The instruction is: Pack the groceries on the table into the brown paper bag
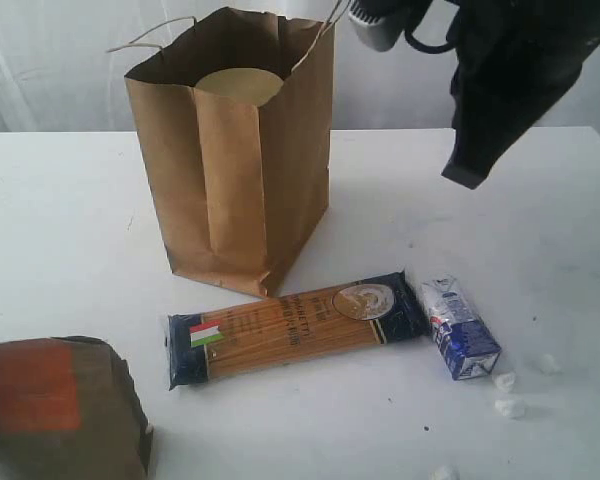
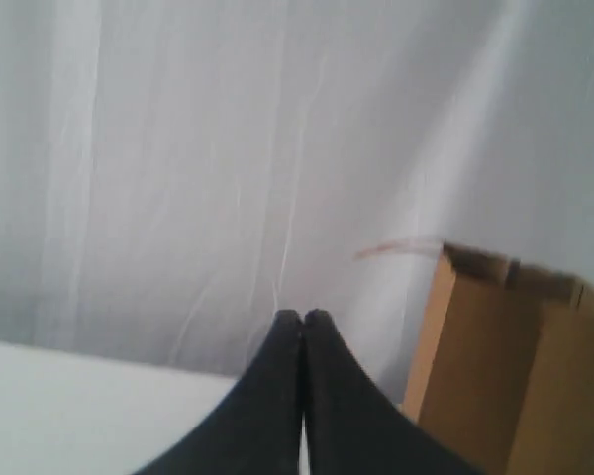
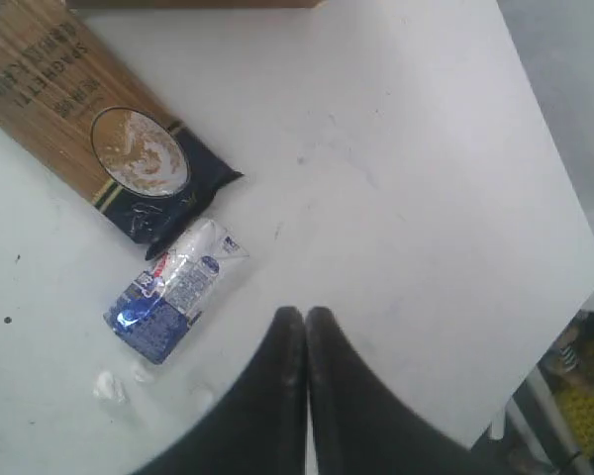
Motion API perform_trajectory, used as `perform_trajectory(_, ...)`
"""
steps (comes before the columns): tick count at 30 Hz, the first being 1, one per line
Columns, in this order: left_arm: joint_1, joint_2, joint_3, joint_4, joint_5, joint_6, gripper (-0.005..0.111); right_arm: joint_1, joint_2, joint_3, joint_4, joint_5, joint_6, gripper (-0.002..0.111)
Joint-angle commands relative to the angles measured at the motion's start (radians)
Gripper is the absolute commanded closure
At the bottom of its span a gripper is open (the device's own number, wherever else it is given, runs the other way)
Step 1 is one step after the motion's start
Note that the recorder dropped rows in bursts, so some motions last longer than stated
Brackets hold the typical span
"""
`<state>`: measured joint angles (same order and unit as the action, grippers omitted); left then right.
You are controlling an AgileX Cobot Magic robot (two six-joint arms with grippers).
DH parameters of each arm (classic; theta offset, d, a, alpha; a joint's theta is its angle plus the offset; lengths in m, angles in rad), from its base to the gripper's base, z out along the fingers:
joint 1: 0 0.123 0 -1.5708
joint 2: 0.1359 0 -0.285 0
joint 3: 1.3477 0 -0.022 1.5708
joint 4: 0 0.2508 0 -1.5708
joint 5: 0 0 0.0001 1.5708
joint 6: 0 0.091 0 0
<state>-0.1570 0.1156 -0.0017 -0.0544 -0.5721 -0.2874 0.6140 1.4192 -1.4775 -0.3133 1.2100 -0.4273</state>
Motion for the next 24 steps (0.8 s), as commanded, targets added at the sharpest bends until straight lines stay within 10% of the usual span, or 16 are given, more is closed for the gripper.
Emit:
perform_trajectory(1, -0.006, 0.008, -0.092, -0.160, -0.124, 0.092, 0.107, -0.068, -0.009, 0.045, -0.003, 0.011, 0.141, 0.108)
perform_trajectory(6, -0.006, 0.111, -0.361, -0.426, 0.012, 0.460, 0.107, -0.139, -0.009, 0.191, 0.074, -0.027, 0.349, 0.108)
perform_trajectory(13, -0.006, 0.521, -0.764, -0.781, 0.674, 1.104, 0.107, -0.176, 0.038, 0.424, 0.291, -0.019, 0.324, 0.108)
perform_trajectory(24, -0.006, 1.074, -1.386, -0.227, 1.793, 0.832, 0.107, -0.176, 0.048, 0.536, 0.325, 0.011, 0.316, 0.108)
